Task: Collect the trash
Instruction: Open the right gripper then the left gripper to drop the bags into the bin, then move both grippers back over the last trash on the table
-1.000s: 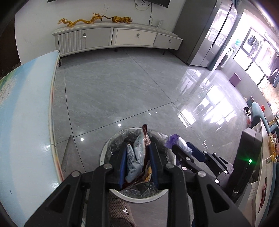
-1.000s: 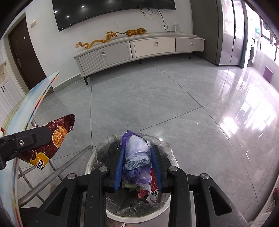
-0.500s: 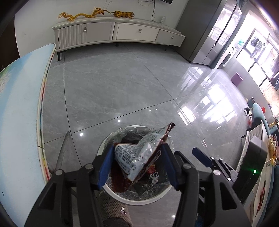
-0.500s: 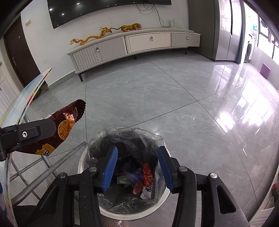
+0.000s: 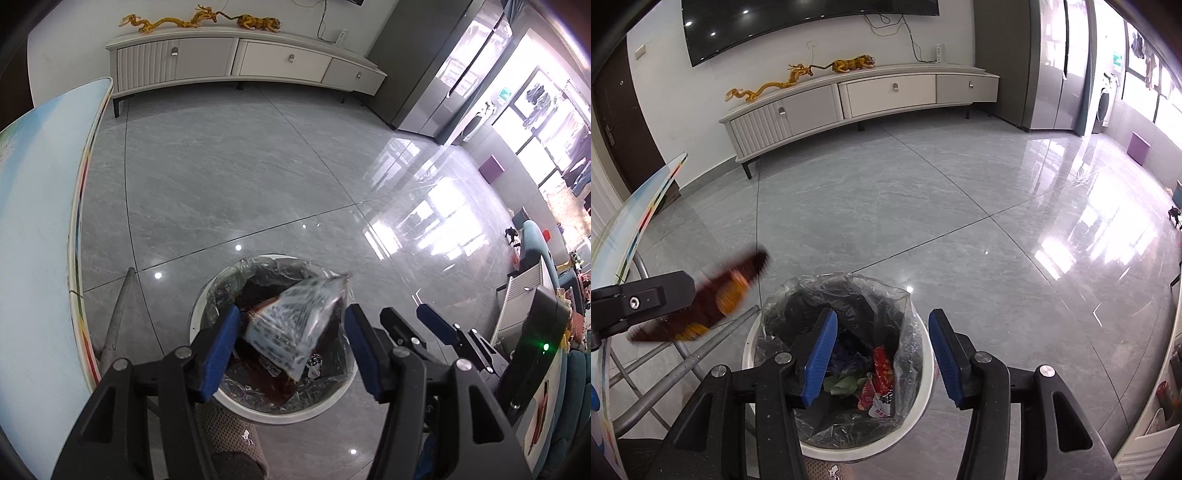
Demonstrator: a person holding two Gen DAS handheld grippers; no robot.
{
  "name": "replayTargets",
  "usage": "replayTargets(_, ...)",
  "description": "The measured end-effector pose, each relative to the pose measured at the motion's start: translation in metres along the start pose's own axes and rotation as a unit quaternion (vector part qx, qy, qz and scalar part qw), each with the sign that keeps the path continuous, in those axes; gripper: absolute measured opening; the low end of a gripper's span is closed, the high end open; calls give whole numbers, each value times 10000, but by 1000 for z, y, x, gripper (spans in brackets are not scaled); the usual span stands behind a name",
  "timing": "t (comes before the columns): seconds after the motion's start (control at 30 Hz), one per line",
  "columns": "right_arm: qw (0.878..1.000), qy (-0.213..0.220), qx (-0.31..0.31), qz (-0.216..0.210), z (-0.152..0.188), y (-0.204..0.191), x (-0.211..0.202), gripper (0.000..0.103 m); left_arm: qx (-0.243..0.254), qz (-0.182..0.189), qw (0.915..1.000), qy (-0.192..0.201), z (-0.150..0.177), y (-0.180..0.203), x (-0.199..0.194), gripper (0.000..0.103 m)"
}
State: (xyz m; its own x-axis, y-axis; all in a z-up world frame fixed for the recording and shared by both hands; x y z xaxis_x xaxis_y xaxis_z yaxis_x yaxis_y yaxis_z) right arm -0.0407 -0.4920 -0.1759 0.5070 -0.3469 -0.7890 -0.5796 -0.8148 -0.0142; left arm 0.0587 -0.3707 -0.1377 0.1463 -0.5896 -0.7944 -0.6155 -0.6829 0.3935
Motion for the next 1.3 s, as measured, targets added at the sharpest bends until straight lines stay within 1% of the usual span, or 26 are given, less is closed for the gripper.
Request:
replayTargets(0.03,10000,7,29,24,0,3,-1,49,1,6,10000,-4,0,0,0,61)
replayTargets(0.07,10000,11,50,40,0,5,-1,49,-1,10,10000,1,1,0,-1,66)
replayTargets(0.1,10000,15,67,52,0,5,-2,49,-2,14,10000,11,1,-1,-1,68)
replayTargets(0.3,9999,59,114,83,-1,9,-5,50,-2,26,10000,58,2,-2,-5,69)
replayTargets(0.43,9999,89,112,65,-1,9,-9,50,31,-46,9999,113,3,-2,-10,69)
replayTargets(0.5,9999,116,108,64,-1,10,-12,50,72,-147,9997,189,4,-2,-14,69)
replayTargets(0.6,9998,168,108,63,-1,9,-16,52,169,-420,9982,395,6,-1,-26,69)
replayTargets(0.77,9996,287,75,12,-3,0,-29,54,258,-973,9907,918,6,-4,-57,69)
replayTargets(0.93,9987,511,-22,-78,-11,-15,-50,60,241,-1396,9791,1457,6,-11,-97,69)
replayTargets(1.13,9959,855,-142,-244,-22,-38,-84,69,111,-1702,9666,1915,13,-26,-143,69)
replayTargets(1.2,9946,979,-194,-291,-24,-47,-97,72,28,-1750,9634,2031,18,-33,-156,73)
replayTargets(1.3,9928,1114,-288,-336,-27,-58,-112,73,-123,-1790,9585,2217,27,-46,-178,75)
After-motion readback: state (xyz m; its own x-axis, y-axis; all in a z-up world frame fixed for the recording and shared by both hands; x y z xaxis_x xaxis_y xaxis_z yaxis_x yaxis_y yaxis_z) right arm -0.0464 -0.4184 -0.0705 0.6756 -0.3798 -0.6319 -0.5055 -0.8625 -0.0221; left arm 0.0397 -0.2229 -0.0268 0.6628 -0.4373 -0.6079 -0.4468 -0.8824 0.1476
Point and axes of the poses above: each gripper's, at about its wrist camera, not at the fingertips, and x roughly the way its jaws point, y to its right, z to its underside, the point moved 3 cm from there along x, roughly the way its jaws point, and after that the axes turned 6 degrees about z, right-handed, at the moved point
